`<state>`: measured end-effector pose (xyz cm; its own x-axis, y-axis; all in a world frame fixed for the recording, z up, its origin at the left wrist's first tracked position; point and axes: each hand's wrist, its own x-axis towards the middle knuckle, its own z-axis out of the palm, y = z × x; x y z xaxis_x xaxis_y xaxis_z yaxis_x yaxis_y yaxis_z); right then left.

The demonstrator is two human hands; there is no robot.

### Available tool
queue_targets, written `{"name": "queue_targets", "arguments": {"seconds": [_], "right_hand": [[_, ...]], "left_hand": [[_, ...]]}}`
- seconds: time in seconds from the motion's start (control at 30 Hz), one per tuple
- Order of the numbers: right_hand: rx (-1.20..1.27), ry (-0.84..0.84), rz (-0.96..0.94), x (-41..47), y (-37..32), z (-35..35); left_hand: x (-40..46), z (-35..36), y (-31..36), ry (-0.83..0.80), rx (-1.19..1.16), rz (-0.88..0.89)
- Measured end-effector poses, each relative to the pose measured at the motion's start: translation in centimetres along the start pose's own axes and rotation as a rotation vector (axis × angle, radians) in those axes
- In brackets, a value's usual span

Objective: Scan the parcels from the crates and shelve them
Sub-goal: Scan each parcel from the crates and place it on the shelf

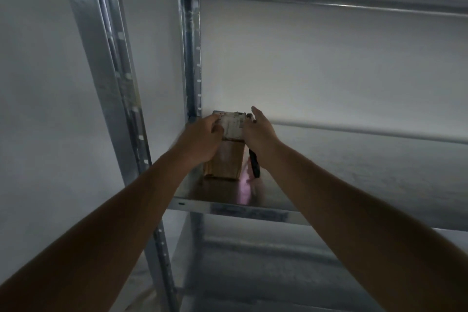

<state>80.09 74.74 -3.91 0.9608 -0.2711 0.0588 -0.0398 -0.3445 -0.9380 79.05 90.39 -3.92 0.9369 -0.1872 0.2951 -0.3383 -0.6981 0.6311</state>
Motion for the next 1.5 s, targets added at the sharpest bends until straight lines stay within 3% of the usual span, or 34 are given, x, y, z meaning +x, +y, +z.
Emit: {"name": "queue_targets", "arguments": {"seconds": [0.2, 0.33, 0.47, 0.73, 0.83, 1.0, 1.07, 1.2, 1.33, 1.5], "right_hand": [[-0.161, 0.073, -0.101, -1.4, -0.9, -2.9], [-0.146, 0.089, -0.061, -2.9, -1.1, -4.8], [-0.016, 0.098, 0.087, -5.2, -1.8, -7.1], [0.402, 0.184, 0.474, -10.7, -1.4, -14.5], [0.352, 0.225, 0.518, -12.5, -0.3, -18.0], [0.281, 0.322, 0.426, -16.2, 2.8, -24.3], [0.171, 0.394, 0.37, -18.0, 3.9, -26.9], [-0.355, 0.528, 0.105, -21.5, 7.9, -32.9], [-0.749, 0.568, 0.116, -25.9, 12.0, -40.1], [-1.02, 0.64, 0.193, -32.3, 15.8, -49.0]], "left_hand": [[-0.3, -1.3, 0.9, 0.058, 0.064, 0.074], [-0.3, -2.0, 1.8, 0.159, 0.13, 0.241], [-0.7, -1.7, 3.8, 0.116, 0.253, 0.405], [-2.3, 2.4, 8.8, 0.013, 0.29, 0.54], [-3.2, 4.5, 11.6, -0.062, 0.276, 0.577], [-5.3, 8.7, 17.6, -0.137, 0.249, 0.63], [-6.3, 10.7, 20.5, -0.159, 0.254, 0.669], [-9.0, 15.6, 26.6, -0.195, 0.281, 0.785], [-12.9, 21.6, 33.3, -0.251, 0.304, 0.861], [-17.5, 29.1, 41.7, -0.307, 0.308, 0.954]]}}
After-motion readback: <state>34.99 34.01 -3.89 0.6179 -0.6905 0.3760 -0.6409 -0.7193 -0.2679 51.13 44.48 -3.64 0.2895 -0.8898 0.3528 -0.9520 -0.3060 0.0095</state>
